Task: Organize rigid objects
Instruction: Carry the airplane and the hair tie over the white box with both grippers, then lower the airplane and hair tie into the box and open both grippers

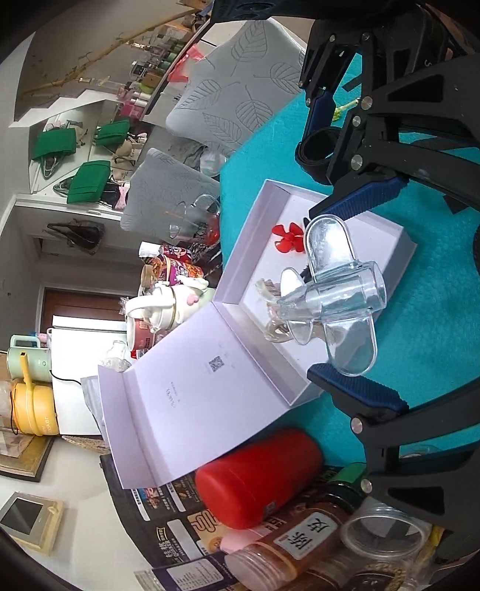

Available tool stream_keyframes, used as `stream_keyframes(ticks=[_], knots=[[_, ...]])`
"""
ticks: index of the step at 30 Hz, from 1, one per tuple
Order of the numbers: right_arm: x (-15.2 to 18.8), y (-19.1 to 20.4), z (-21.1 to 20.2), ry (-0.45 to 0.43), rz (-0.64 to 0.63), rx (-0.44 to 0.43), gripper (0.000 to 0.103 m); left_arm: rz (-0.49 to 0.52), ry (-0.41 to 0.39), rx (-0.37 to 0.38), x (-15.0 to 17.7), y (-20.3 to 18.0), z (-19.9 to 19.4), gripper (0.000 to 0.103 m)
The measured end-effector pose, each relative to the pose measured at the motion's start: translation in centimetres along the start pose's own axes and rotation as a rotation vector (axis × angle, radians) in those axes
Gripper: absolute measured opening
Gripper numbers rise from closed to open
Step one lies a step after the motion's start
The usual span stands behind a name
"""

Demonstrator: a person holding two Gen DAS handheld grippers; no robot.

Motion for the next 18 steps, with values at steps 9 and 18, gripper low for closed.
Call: stream_keyframes(ticks=[9, 18], knots=[[-4.4, -1.7, -0.2, -0.06, -0.024, 0.008, 0.041, 0.012, -0.077, 0.007, -4.9, -0.6, 0.9, 0.078], [-8.0, -4.4, -0.3, -0.111, -0.027, 0.048, 0.041, 0.012, -0.093, -0.001, -8.2, -1.3, 3.6, 0.078]])
Point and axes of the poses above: each gripper's, at about its wrist camera, not at the fingertips, and z roughly the way its jaws point, y to its left, x to its underside, the point moved 6 cm from there along z, roughly the way its jaws point, and after that the axes turned 11 degrees about -x, right-handed, at the moved point
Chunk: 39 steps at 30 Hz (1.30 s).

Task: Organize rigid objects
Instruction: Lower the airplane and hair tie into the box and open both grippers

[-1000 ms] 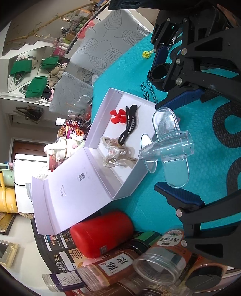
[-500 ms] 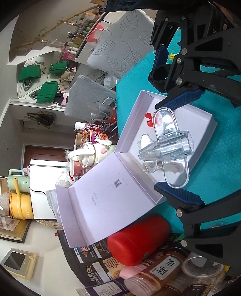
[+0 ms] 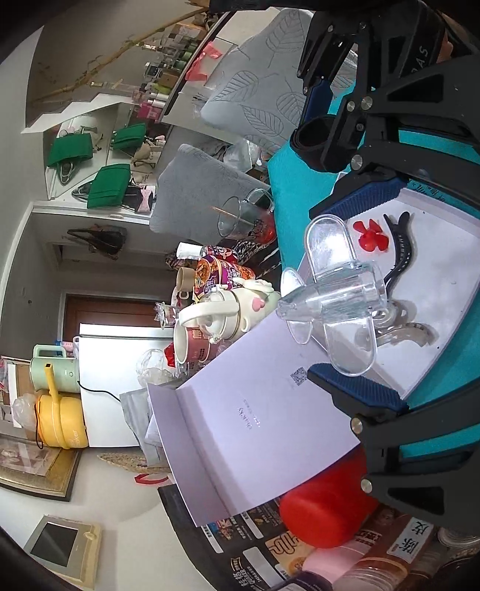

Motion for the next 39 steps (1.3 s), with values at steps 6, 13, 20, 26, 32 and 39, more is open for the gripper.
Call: stream_keyframes(ticks=[6, 13, 20, 26, 32, 39], knots=[[-2.0, -1.1, 1.1, -0.028, -0.011, 0.019, 0.041, -0.02, 0.016, -0.001, -0.9, 0.2, 2.5, 0.078], [-2.1, -2.1, 3.3, -0.025, 0.005, -0.006, 0.041, -0.009, 0.045, -0.032, -0.2, 1.3, 4.6, 0.078], [-0.8, -2.7, 6.3, 0.058, 0.011, -0.026, 0.041, -0.002, 0.103, -0.036, 0.8, 1.5, 6.7, 0.078], [0.1, -3.6, 7.9, 0.102, 0.022, -0.011, 0.041, 0.019, 0.172, -0.034, 2.2, 1.3, 8.9, 0.078], [1.1, -4.4, 9.4, 0.145, 0.035, -0.005, 0.041, 0.042, 0.217, -0.036, 3.3, 1.0, 10.5, 0.078], [2.1, -5.0, 10.8, 0.191, 0.056, -0.004, 0.041, 0.05, 0.274, -0.015, 4.4, 0.9, 12.2, 0.077]])
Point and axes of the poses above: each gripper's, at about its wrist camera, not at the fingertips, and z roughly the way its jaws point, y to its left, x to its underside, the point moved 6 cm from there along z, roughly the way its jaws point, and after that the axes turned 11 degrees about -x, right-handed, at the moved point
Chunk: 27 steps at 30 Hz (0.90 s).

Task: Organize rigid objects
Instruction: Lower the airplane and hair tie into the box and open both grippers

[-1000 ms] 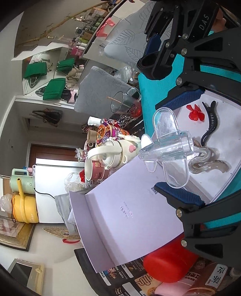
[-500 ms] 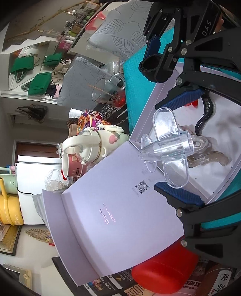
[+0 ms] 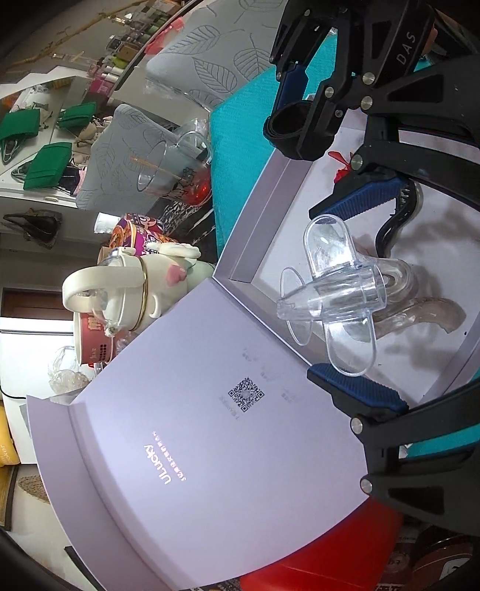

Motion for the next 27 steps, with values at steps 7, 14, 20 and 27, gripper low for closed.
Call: stream_keyframes(ticks=[7, 14, 20, 27], knots=[[0.9, -0.5, 1.9, 0.056, 0.01, -0.001, 0.041, 0.011, 0.035, -0.003, 0.6, -0.4, 1.4, 0.078], [1.5, -1.4, 2.8, 0.086, 0.037, 0.0, 0.041, 0.002, 0.092, 0.011, 1.1, -0.2, 2.6, 0.078], [1.8, -1.8, 3.1, 0.099, 0.055, -0.002, 0.041, 0.003, 0.111, 0.023, 1.6, -0.3, 3.0, 0.078], [2.2, -2.0, 3.7, 0.123, 0.057, 0.011, 0.041, 0.017, 0.119, 0.011, 1.8, -0.4, 3.1, 0.077]])
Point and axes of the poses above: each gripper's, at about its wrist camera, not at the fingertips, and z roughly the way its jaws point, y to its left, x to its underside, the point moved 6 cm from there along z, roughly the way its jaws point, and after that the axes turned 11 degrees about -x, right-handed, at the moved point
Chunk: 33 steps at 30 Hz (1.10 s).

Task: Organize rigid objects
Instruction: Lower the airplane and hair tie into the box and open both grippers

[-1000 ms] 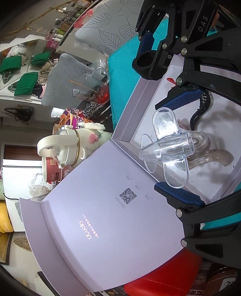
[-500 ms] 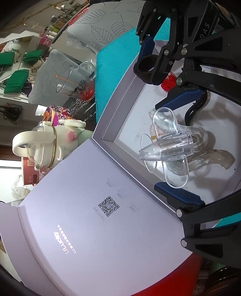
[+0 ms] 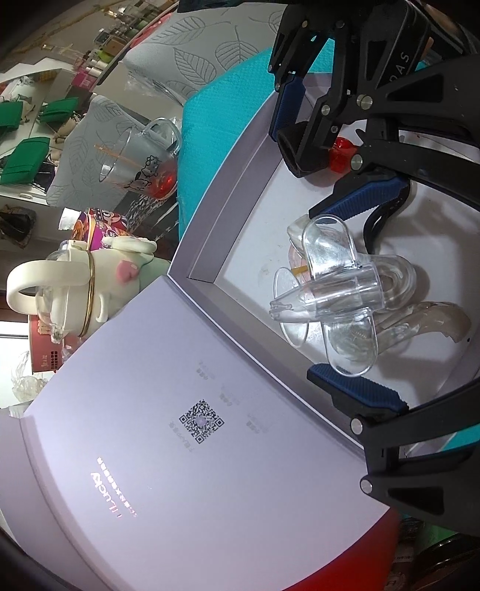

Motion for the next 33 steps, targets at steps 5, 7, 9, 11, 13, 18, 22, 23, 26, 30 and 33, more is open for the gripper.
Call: stream_keyframes(ticks=[5, 7, 9, 11, 13, 18, 22, 23, 26, 30, 33], knots=[[0.1, 0.0, 0.1, 0.004, 0.002, 0.005, 0.041, -0.004, 0.07, -0.001, 0.7, -0.3, 1.8, 0.077], [0.1, 0.0, 0.0, 0.002, -0.001, 0.011, 0.041, 0.001, 0.071, -0.003, 0.7, -0.5, 2.0, 0.077], [0.0, 0.0, -0.1, 0.001, -0.002, 0.014, 0.042, 0.0, 0.059, -0.004, 0.7, -0.5, 1.6, 0.077], [0.0, -0.1, -0.2, 0.0, -0.001, 0.017, 0.043, 0.002, 0.048, -0.01, 0.7, -0.4, 1.3, 0.077], [0.0, 0.0, -0.4, -0.002, -0.004, 0.017, 0.044, -0.001, 0.035, -0.01, 0.5, -0.5, 0.9, 0.077], [-0.3, 0.3, -0.9, -0.014, -0.02, 0.023, 0.044, -0.012, -0.009, -0.013, -0.2, -0.2, -0.6, 0.077], [-0.4, 0.5, -1.5, -0.026, -0.026, 0.029, 0.044, -0.015, -0.049, -0.021, -0.6, 0.1, -2.1, 0.077], [-0.5, 0.5, -1.7, -0.032, -0.025, 0.029, 0.044, -0.016, -0.061, -0.022, -0.7, 0.1, -2.5, 0.077], [-0.8, 0.7, -2.5, -0.052, -0.021, 0.022, 0.044, -0.019, -0.095, -0.029, -1.1, 0.2, -3.7, 0.077], [-1.2, 1.0, -3.8, -0.085, -0.027, 0.024, 0.044, -0.027, -0.129, -0.029, -1.4, 0.7, -5.3, 0.077], [-1.5, 1.3, -5.0, -0.115, -0.034, 0.026, 0.046, -0.031, -0.16, -0.03, -1.7, 0.8, -6.6, 0.077]])
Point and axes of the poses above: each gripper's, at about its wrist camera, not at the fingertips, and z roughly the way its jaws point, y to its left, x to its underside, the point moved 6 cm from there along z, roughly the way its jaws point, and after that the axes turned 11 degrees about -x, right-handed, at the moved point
